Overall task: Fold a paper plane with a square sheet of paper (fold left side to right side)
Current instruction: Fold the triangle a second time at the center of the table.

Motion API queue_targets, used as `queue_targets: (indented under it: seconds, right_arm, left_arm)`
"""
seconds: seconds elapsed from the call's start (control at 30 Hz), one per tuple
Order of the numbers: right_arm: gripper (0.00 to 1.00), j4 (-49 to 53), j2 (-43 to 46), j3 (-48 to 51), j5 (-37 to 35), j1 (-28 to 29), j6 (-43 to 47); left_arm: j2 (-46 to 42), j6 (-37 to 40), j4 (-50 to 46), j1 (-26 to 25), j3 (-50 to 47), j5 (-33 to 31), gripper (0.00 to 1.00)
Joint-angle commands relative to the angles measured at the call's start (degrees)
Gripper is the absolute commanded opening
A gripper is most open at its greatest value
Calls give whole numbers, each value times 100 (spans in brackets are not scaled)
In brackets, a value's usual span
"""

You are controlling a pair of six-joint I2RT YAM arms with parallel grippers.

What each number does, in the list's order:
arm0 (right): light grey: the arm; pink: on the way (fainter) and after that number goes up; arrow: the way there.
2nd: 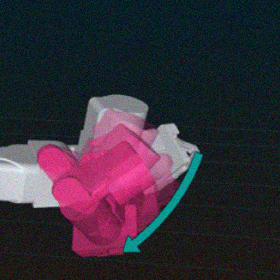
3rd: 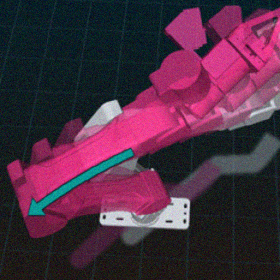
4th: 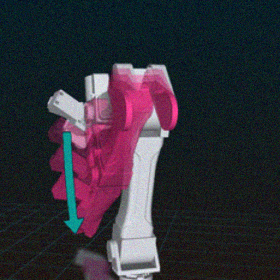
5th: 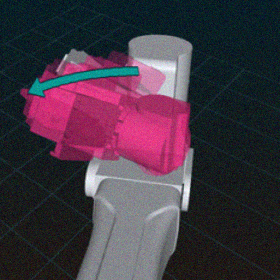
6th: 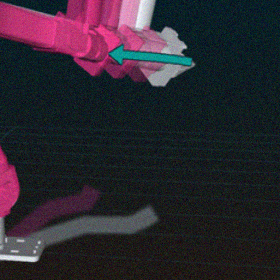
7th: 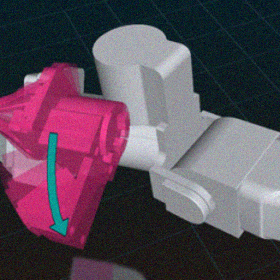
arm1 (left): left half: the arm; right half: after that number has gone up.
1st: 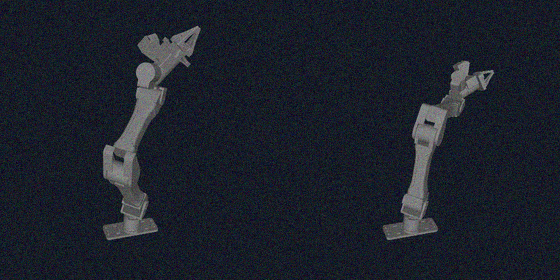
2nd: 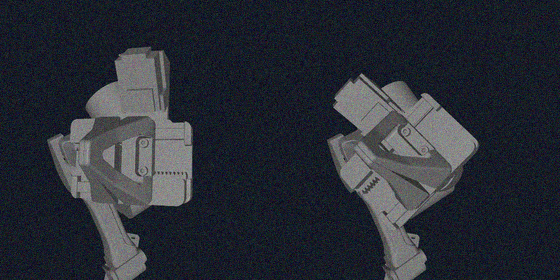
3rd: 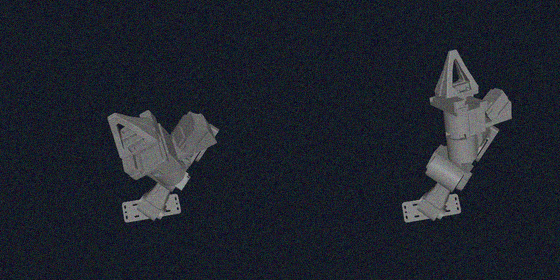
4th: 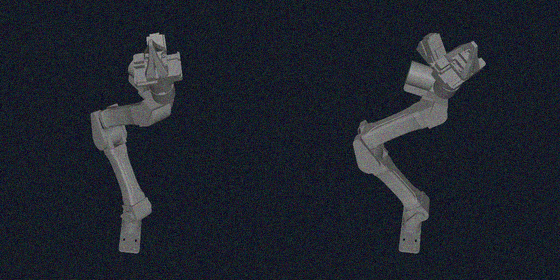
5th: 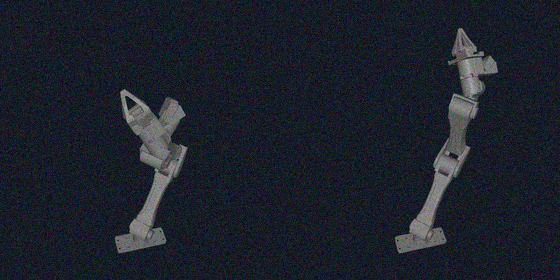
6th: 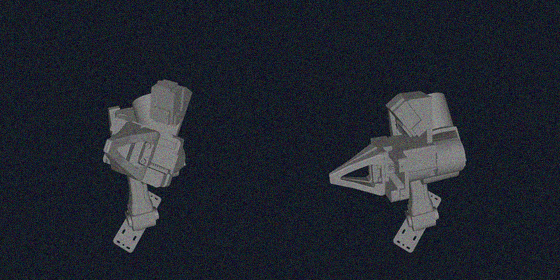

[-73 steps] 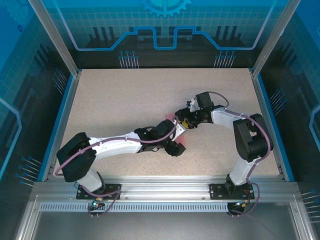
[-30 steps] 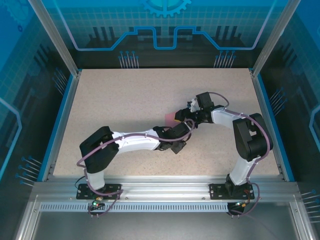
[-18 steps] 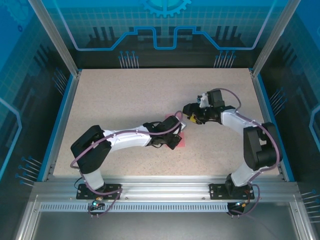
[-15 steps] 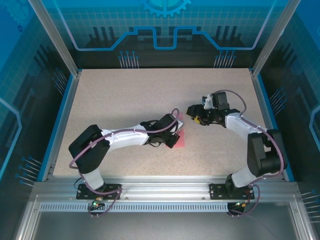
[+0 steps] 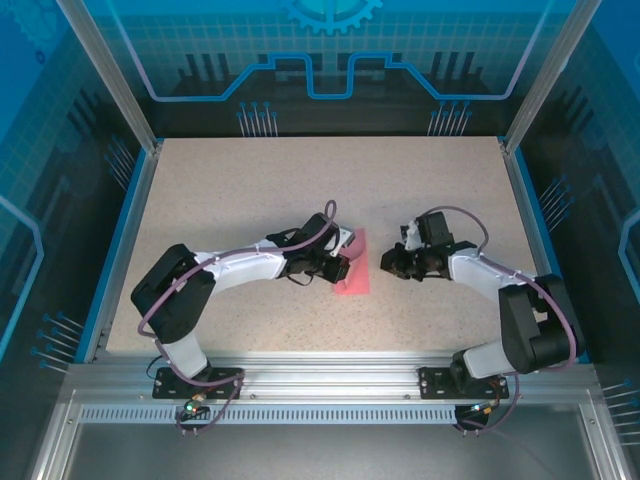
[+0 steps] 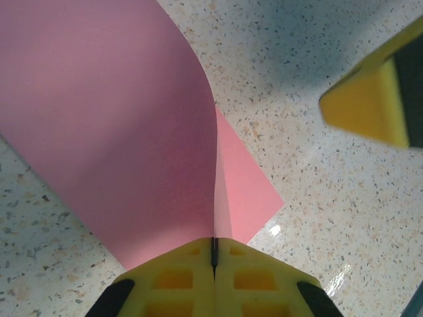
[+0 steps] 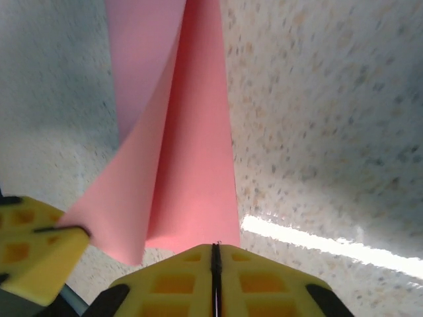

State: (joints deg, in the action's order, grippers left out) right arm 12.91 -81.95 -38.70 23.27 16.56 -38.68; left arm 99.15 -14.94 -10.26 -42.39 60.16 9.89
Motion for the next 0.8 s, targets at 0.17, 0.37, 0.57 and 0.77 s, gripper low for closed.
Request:
queue_targets:
  seconds: [0.17, 0.37, 0.57, 0.77]
  right_arm:
    - [0, 50, -248, 122, -544, 810, -129]
    - [0, 248, -592, -161, -769, 1100, -118]
    - [0, 456, -869, -399, -916, 1235, -85]
    - [0, 684, -1033, -510, -1008, 1288, -38]
  left_arm:
    - [7, 92, -638, 120, 110, -229, 0]
    - [45, 114, -679, 161, 152, -312, 0]
    - [103, 106, -698, 179, 234, -385, 0]
    - [223, 105, -789, 208, 346, -503, 0]
